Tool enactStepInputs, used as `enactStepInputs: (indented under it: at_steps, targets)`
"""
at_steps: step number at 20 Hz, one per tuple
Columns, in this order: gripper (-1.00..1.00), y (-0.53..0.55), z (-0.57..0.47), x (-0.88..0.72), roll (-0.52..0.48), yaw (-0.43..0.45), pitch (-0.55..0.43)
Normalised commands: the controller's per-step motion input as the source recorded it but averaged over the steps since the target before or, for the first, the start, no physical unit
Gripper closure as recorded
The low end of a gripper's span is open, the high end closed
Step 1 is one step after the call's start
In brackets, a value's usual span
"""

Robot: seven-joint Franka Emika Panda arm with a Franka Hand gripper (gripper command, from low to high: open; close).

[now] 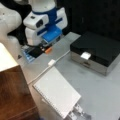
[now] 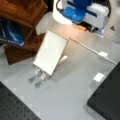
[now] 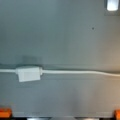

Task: Turn off the lamps. Pick up the book. Place the book on the shelf position.

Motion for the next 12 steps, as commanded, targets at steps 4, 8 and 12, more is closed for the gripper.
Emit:
enactStepInputs:
  at_steps: [4,8,12]
  targets:
    - [-1.00,0.02,-0.01,-0.06,-0.013,0.210,0.022]
    - [-1.00,0.07,-0.02,-0.18,0.012,0.139,0.020]
    - [-1.00,0.16,-0.04,-0.33,0.010,0.058,0.015]
